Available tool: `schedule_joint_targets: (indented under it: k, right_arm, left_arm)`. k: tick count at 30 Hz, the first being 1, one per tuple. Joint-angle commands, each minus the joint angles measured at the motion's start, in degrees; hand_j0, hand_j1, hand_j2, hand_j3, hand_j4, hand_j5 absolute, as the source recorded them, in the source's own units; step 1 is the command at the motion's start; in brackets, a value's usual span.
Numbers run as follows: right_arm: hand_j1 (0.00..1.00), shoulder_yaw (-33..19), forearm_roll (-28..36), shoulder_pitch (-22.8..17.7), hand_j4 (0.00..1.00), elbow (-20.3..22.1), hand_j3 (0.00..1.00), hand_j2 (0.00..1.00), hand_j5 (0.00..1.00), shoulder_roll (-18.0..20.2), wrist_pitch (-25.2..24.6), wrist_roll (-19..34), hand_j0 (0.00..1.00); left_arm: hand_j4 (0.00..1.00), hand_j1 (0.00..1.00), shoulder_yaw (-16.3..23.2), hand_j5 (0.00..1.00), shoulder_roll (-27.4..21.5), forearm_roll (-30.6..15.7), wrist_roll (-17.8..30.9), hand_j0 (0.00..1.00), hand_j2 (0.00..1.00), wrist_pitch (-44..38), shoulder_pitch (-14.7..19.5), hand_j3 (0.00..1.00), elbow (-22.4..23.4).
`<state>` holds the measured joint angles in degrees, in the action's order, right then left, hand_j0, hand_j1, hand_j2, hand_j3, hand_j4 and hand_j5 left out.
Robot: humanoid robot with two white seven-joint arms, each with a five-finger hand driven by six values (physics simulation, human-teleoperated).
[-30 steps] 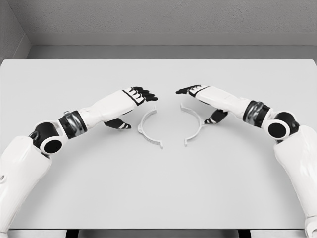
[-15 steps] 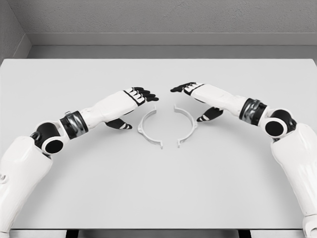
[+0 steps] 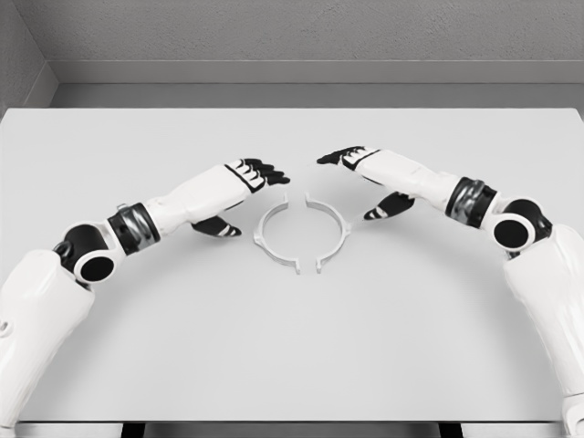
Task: Assemble PVC drainage pipe clamps
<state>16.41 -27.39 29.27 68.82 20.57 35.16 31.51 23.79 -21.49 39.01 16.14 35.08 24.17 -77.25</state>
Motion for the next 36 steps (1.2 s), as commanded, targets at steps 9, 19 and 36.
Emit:
schedule_joint_targets:
  k: [9, 19, 36]
  right_arm:
    - [1.0, -9.82, 27.12, -6.15, 1.0, 7.38, 1.0, 1.0, 1.0, 18.01, -0.16, -0.05, 1.0]
    - [1.0, -16.85, 26.95, -14.5, 1.0, 6.5, 1.0, 1.0, 1.0, 17.92, -0.16, 0.22, 1.0]
    - [1.0, -16.76, 27.22, -14.94, 1.0, 7.2, 1.0, 1.0, 1.0, 17.57, -0.16, 0.13, 1.0]
  left_arm:
    - [1.0, 1.0, 0.2, 1.0, 0.48, -0.34, -0.05, 1.0, 1.0, -0.08, -0.09, 1.0, 1.49]
    - [1.0, 1.0, 0.64, 1.0, 2.24, 0.01, 0.03, 1.0, 1.0, -0.08, 0.0, 1.0, 1.49]
    - [1.0, 1.0, 0.64, 1.0, 3.3, 0.01, 0.03, 1.0, 1.0, -0.08, 0.0, 1.0, 1.31]
